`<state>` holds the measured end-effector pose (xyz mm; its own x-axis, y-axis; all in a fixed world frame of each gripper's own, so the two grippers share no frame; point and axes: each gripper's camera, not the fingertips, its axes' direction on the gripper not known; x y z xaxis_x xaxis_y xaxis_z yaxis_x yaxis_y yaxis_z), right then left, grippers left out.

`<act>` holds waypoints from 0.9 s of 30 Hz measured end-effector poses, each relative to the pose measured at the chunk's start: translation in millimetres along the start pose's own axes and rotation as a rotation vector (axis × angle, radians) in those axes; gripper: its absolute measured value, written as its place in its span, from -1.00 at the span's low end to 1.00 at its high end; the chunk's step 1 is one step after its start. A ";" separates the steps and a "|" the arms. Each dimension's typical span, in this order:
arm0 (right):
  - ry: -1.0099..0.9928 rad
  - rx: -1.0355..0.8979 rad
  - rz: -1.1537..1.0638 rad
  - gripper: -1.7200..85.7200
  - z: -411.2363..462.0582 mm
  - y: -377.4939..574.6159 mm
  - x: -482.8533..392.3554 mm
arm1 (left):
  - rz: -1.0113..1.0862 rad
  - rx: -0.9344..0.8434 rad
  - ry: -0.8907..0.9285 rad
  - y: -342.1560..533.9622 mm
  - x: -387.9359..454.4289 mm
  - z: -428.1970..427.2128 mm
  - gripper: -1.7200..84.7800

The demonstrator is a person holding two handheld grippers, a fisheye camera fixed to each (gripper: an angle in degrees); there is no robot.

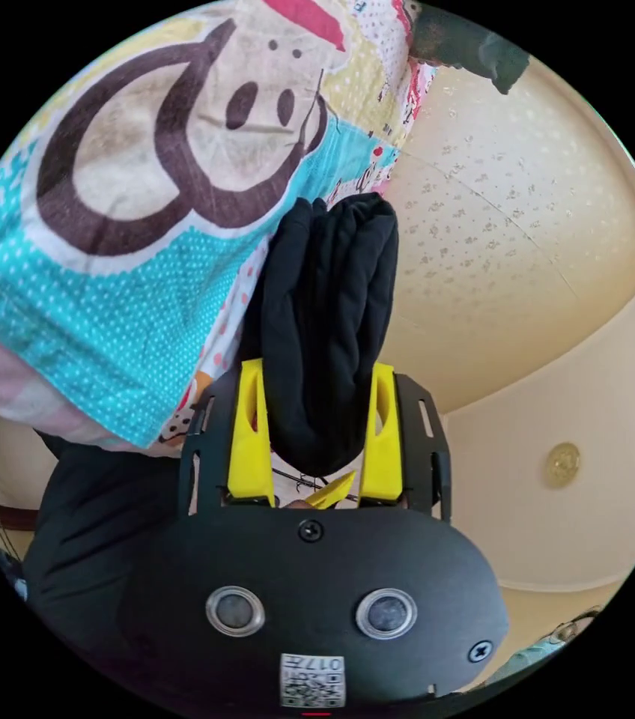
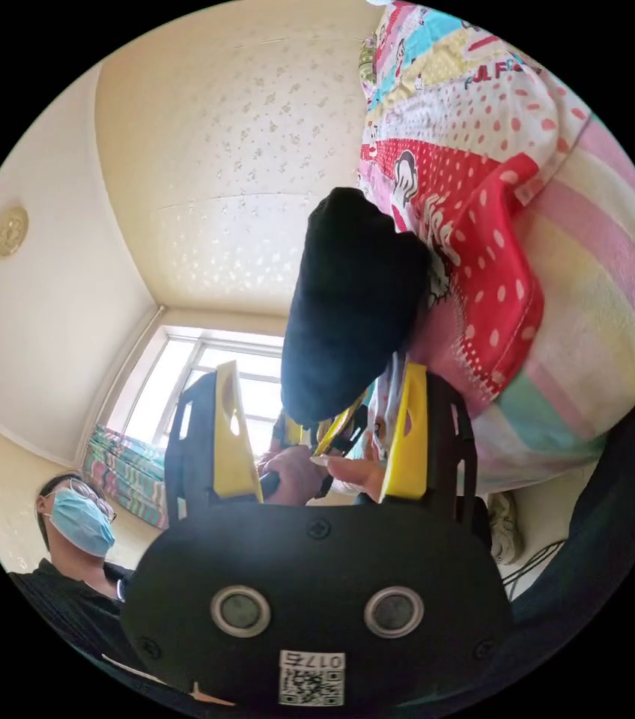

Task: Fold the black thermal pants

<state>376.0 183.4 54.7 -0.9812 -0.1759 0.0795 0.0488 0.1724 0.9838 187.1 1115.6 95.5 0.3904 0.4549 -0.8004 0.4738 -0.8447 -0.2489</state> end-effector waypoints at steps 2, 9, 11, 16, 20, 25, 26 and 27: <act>-0.018 0.041 0.021 -0.24 1.5 2.9 -3.2 | -0.023 -0.008 0.052 -8.5 5.2 -1.1 -0.53; -0.024 0.056 0.106 -0.12 44.2 -41.5 -22.4 | 0.036 -0.050 -0.019 -27.9 26.5 1.7 -0.52; 0.002 0.036 0.111 -0.17 65.0 -59.7 -22.6 | 0.036 -0.042 -0.005 -30.2 23.4 0.0 -0.49; 0.027 -0.006 0.189 -0.32 90.7 -71.6 -6.5 | -0.042 0.034 0.150 -35.8 -14.2 -23.9 -0.41; 0.038 -0.035 0.172 -0.35 102.3 -68.9 -11.7 | 0.010 0.016 0.183 -44.3 -33.7 -31.3 -0.47; 0.016 -0.106 0.219 -0.41 117.3 -71.6 -18.4 | 0.155 -0.009 0.085 -39.7 -41.7 -11.1 -0.48; 0.026 -0.121 0.209 -0.43 121.3 -71.0 -22.3 | 0.171 -0.007 0.065 -38.1 -41.4 -8.5 -0.48; 0.032 -0.128 0.203 -0.44 123.0 -70.4 -24.5 | 0.195 0.000 0.030 -35.1 -41.9 -3.5 -0.47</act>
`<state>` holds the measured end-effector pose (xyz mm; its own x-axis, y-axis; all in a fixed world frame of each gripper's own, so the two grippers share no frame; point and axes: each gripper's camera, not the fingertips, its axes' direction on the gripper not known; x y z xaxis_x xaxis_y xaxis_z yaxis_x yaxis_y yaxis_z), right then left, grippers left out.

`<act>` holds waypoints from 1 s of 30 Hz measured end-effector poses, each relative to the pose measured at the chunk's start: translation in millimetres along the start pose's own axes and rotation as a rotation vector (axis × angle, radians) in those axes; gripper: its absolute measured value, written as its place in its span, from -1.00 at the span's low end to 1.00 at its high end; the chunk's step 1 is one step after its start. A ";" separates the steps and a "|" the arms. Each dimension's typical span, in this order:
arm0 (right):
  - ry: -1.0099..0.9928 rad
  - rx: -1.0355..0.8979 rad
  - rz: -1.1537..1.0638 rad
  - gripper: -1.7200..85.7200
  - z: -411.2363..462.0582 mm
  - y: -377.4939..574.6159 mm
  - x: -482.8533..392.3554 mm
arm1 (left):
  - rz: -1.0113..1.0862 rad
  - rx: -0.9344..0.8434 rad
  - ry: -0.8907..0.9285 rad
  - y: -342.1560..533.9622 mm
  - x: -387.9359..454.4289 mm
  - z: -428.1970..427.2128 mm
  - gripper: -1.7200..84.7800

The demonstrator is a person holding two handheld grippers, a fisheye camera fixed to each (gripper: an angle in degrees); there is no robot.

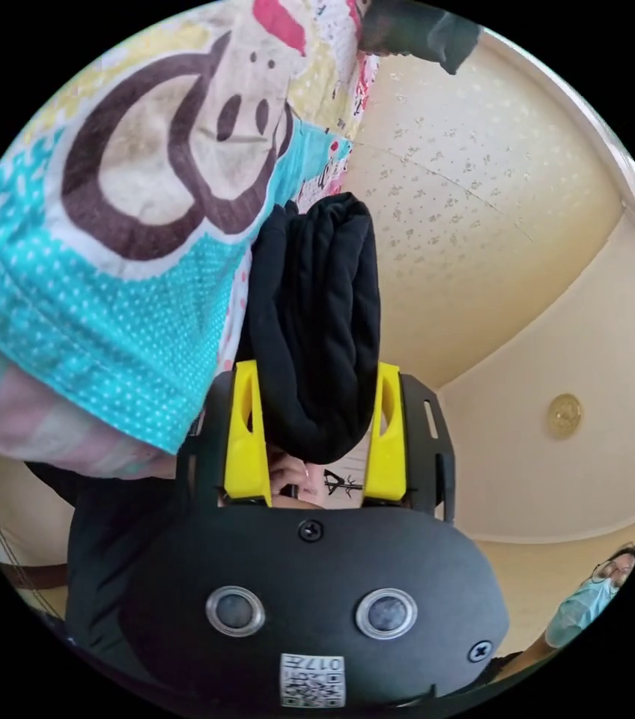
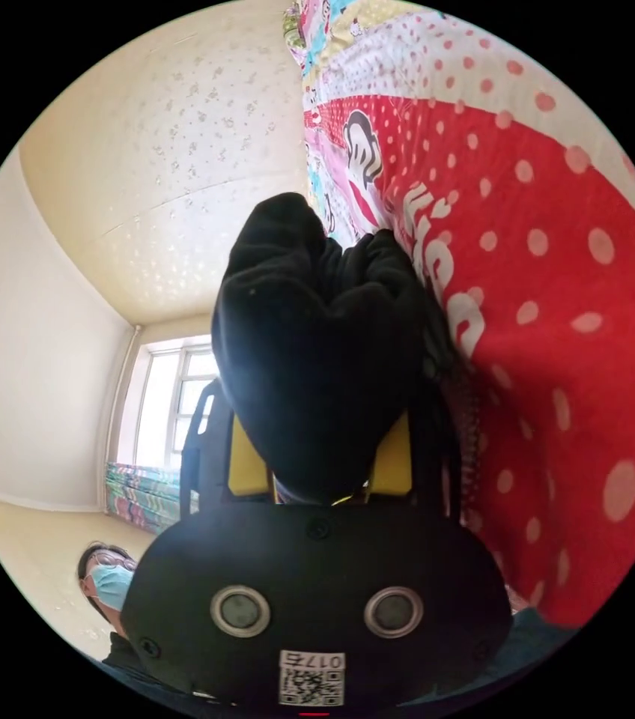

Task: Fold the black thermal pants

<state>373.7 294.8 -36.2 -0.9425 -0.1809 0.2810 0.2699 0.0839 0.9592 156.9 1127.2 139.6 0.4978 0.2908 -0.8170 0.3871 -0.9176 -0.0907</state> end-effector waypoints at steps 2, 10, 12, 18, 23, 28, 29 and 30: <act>0.023 -0.002 -0.024 -0.47 6.5 5.5 -9.3 | -0.006 0.008 -0.034 4.7 -4.2 5.6 -0.47; 0.009 0.021 -0.110 -0.49 -1.1 41.4 -35.9 | 0.019 -0.116 -0.100 41.2 -21.8 17.6 -0.55; -0.058 0.043 -0.111 -0.49 -12.0 50.7 -33.1 | 0.062 -0.136 -0.128 60.0 -18.8 24.5 -0.56; -0.261 0.152 -0.205 -0.48 -61.6 56.6 -50.4 | 0.284 -0.243 -0.141 120.9 0.6 86.3 -0.57; -0.226 0.254 -0.426 -0.48 -136.7 6.6 -140.0 | 0.374 -0.399 -0.044 153.6 22.7 198.3 -0.57; -0.158 0.379 -0.581 -0.47 -229.6 -69.9 -242.0 | 0.455 -0.640 0.023 192.0 92.1 401.2 -0.56; -0.126 0.405 -0.602 -0.46 -253.2 -92.9 -263.0 | 0.447 -0.663 0.030 195.8 97.0 423.7 -0.55; -0.107 0.415 -0.610 -0.46 -265.1 -106.0 -272.2 | 0.438 -0.711 0.035 203.3 106.0 471.0 -0.55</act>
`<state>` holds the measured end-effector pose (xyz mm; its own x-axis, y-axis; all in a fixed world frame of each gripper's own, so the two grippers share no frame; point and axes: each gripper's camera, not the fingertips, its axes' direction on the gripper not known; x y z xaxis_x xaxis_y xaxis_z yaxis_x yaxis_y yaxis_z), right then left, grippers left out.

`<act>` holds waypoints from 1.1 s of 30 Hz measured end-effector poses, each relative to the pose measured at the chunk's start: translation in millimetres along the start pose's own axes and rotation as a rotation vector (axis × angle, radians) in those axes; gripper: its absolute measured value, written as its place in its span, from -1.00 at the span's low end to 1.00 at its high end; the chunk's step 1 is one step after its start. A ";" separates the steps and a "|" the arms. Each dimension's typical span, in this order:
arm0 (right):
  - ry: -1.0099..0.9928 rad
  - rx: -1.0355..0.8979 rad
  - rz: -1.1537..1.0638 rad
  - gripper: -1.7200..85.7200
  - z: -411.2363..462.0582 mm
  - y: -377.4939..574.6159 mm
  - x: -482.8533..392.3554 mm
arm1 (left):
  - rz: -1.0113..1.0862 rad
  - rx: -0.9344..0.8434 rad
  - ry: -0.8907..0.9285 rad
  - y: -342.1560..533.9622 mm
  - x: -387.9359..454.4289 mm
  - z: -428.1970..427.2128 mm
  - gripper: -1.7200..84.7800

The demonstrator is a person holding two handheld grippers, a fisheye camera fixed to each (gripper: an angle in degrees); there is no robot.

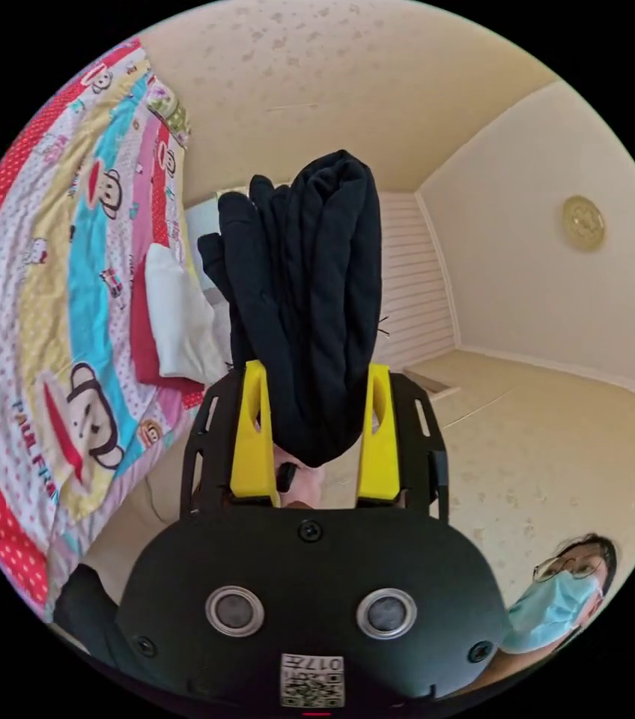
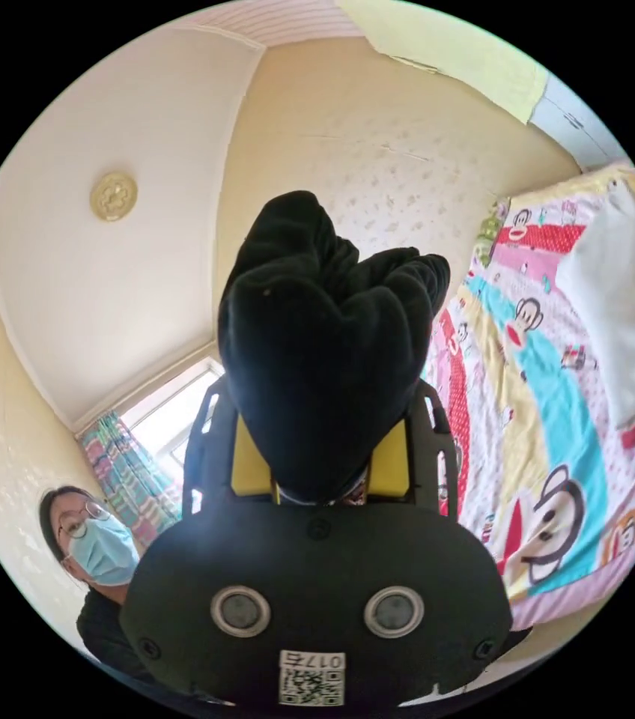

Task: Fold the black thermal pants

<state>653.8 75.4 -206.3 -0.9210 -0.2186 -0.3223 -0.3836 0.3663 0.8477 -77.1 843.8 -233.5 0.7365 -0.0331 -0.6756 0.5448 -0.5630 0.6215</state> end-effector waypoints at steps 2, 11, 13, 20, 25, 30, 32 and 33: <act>0.091 0.040 0.016 -0.46 -18.2 -63.9 21.2 | 0.005 -0.070 -0.015 -41.7 -3.8 61.4 -0.56; 0.368 0.227 0.451 -0.54 -136.8 -59.6 330.2 | -0.215 -0.403 -0.234 -94.4 -285.8 282.6 -0.73; 0.296 0.201 0.421 -0.53 -144.7 -55.6 345.2 | -0.401 -0.296 0.084 -45.3 -355.4 277.9 -0.88; 0.183 0.167 0.405 -0.46 -138.8 -14.7 372.8 | -0.436 -0.296 0.055 12.5 -388.6 276.6 -0.98; 0.245 0.119 0.431 -0.60 -141.4 63.0 380.2 | -0.193 -0.375 -0.212 22.2 -301.1 250.8 -0.98; 0.296 -0.126 0.413 -0.70 -74.8 183.6 387.9 | 0.044 -0.515 -0.853 64.2 -217.5 180.4 -0.98; 0.289 -0.321 0.398 -0.76 -22.2 238.1 393.4 | -0.019 -0.528 -1.049 89.6 -209.9 134.0 -0.98; 0.309 -0.386 0.377 -0.77 -6.2 250.1 393.4 | -0.111 -0.536 -1.134 106.1 -210.2 98.4 -0.98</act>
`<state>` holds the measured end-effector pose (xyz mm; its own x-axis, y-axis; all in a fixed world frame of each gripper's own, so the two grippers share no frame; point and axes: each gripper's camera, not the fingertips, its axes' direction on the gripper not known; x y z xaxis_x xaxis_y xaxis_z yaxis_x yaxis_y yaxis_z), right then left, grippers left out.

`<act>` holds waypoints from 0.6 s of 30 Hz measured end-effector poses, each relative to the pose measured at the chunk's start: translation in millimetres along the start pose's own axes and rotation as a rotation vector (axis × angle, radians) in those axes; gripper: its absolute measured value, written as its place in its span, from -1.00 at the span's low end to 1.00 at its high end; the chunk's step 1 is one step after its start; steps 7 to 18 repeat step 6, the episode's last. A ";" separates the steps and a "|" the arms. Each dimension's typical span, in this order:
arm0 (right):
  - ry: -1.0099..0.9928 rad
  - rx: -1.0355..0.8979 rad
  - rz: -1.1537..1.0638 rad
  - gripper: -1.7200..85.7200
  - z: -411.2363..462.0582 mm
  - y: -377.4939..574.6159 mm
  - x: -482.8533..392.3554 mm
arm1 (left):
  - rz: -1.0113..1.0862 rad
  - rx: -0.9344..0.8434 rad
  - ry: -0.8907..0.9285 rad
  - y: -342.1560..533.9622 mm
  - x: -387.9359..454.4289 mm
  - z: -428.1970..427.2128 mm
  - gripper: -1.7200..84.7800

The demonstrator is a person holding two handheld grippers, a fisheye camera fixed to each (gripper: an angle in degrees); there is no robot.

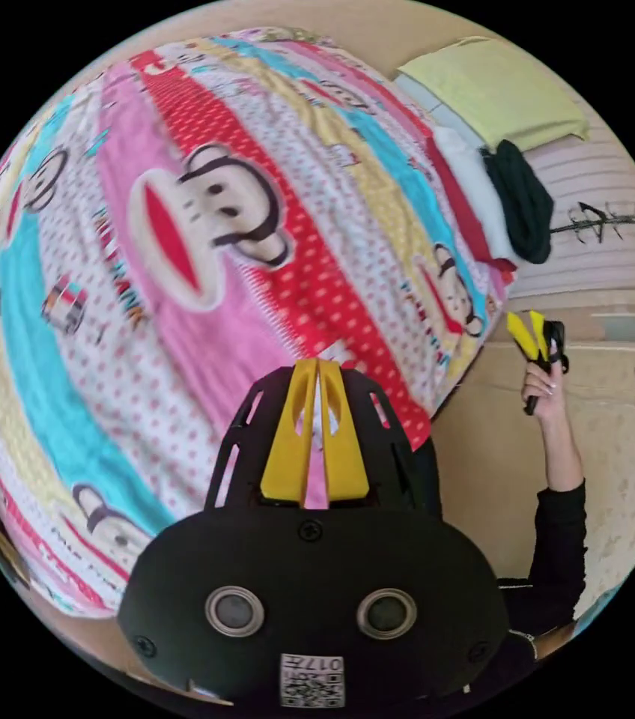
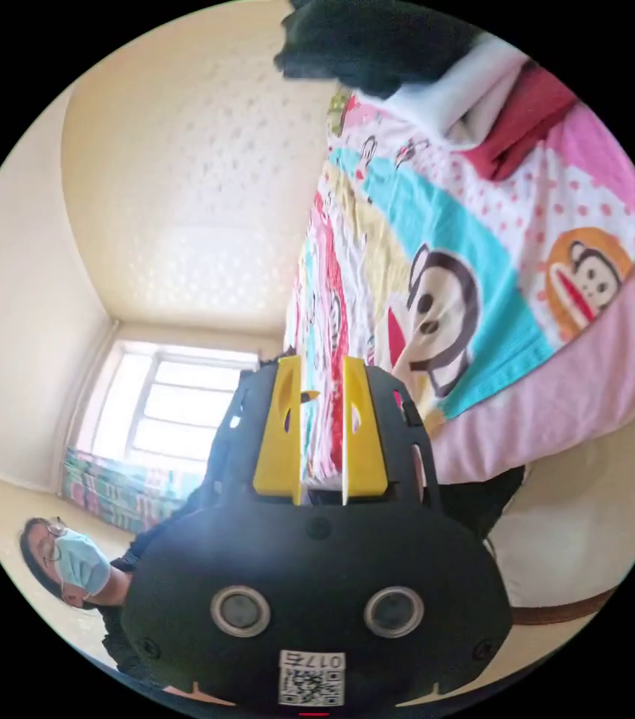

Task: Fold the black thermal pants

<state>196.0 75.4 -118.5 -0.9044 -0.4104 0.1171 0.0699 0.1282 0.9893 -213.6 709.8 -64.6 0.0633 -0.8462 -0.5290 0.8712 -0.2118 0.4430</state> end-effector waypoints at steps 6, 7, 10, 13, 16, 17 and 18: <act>0.360 -0.505 -0.483 -0.79 218.9 55.4 -52.6 | -0.296 0.092 -0.084 166.5 -106.8 -70.1 -0.98; 0.360 -0.505 -0.483 -0.79 218.9 55.4 -52.6 | -0.296 0.092 -0.084 166.5 -106.8 -70.1 -0.98; 0.360 -0.505 -0.483 -0.79 218.9 55.4 -52.6 | -0.296 0.092 -0.084 166.5 -106.8 -70.1 -0.98; 0.360 -0.505 -0.483 -0.79 218.9 55.4 -52.6 | -0.296 0.092 -0.084 166.5 -106.8 -70.1 -0.98; 0.360 -0.505 -0.483 -0.79 218.9 55.4 -52.6 | -0.296 0.092 -0.084 166.5 -106.8 -70.1 -0.98; 0.360 -0.505 -0.483 -0.79 218.9 55.4 -52.6 | -0.296 0.092 -0.084 166.5 -106.8 -70.1 -0.98; 0.360 -0.505 -0.483 -0.79 218.9 55.4 -52.6 | -0.296 0.092 -0.084 166.5 -106.8 -70.1 -0.98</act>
